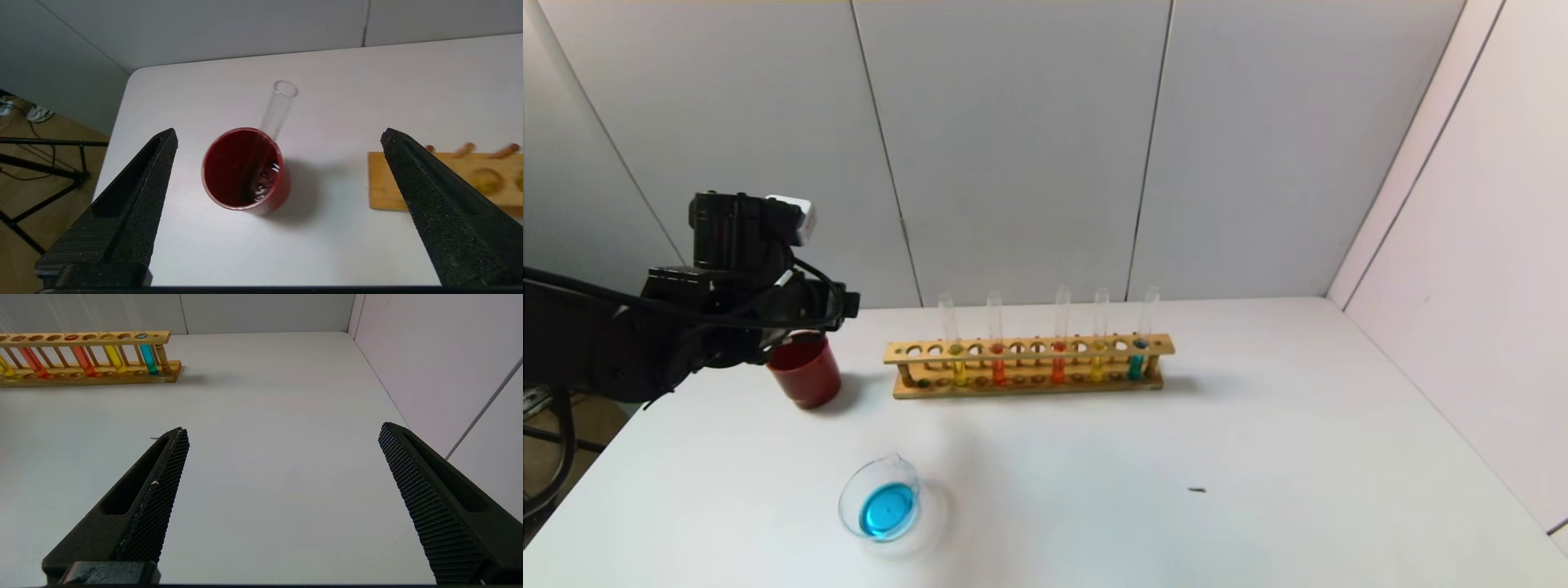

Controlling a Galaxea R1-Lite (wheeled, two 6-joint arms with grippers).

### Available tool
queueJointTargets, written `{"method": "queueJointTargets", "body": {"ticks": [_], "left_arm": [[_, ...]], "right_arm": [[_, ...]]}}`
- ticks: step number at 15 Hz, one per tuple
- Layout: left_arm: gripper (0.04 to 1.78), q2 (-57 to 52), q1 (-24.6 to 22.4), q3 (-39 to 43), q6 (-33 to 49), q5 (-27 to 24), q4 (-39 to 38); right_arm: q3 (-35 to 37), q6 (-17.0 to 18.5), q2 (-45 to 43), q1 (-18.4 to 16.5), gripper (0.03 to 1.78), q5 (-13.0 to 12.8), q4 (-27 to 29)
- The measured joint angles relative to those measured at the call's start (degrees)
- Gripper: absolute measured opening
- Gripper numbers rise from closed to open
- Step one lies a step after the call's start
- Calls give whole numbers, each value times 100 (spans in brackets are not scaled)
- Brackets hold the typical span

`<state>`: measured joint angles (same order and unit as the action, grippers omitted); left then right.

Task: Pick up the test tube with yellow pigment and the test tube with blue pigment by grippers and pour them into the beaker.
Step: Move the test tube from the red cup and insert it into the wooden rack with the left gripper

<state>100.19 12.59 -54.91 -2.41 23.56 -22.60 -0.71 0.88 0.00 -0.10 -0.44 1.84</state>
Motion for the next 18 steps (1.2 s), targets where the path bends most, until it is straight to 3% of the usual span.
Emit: {"method": "queueJointTargets", "body": {"ticks": [9, 15, 18], "left_arm": [[175, -585, 1725, 1122, 1352, 796, -829], [175, 302, 2081, 1167, 1465, 948, -1904], [175, 794, 2116, 855, 1465, 947, -2044]], "right_arm": [[0, 0, 0, 0, 170, 0, 0], [0, 0, 0, 0, 170, 0, -2], [0, 0, 0, 2, 170, 0, 0]]}}
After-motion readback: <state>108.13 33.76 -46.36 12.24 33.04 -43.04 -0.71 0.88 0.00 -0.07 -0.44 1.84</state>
